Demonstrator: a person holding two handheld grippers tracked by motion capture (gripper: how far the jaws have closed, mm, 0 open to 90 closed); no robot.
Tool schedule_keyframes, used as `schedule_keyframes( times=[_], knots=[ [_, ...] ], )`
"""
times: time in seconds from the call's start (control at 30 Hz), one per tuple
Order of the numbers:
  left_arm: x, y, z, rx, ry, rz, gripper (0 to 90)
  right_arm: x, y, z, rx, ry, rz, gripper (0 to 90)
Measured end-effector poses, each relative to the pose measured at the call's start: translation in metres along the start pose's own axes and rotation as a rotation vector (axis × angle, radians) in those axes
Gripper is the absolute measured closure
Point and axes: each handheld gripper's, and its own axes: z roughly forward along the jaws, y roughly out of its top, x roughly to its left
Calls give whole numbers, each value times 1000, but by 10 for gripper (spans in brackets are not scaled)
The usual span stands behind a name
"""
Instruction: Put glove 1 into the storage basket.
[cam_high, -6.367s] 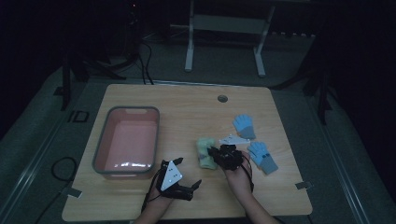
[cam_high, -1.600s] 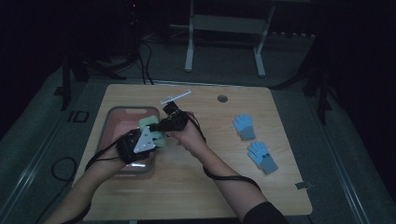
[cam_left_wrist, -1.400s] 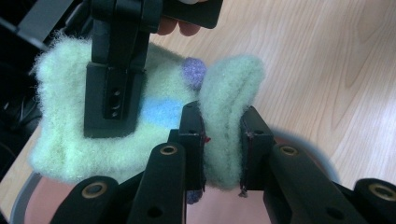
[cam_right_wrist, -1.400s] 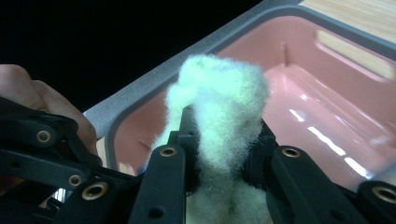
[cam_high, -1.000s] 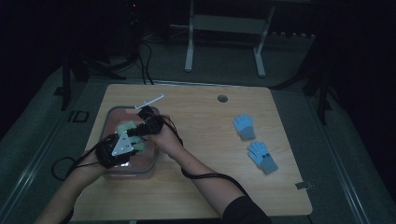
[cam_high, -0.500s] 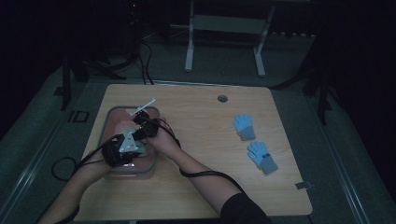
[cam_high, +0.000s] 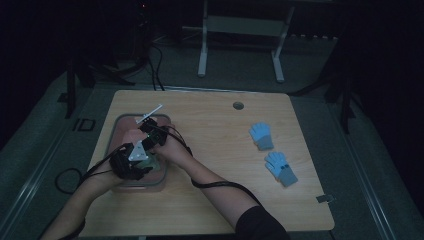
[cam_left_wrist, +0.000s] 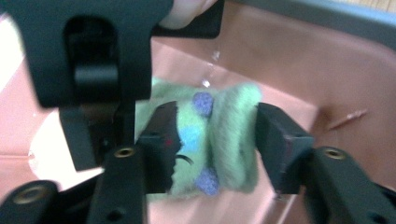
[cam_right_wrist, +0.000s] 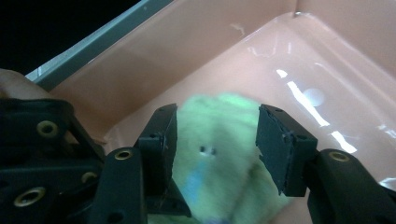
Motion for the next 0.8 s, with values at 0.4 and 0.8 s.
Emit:
schedule_keyframes(
  times=[0.4, 0.8],
  knots=[
    [-8, 4, -23, -69, 79, -97, 373, -9, -5, -43, -89, 0, 0, 517],
    [-29, 21, -23, -137, 86, -192, 352, -13, -45, -88, -155, 29, -38, 406]
  ],
)
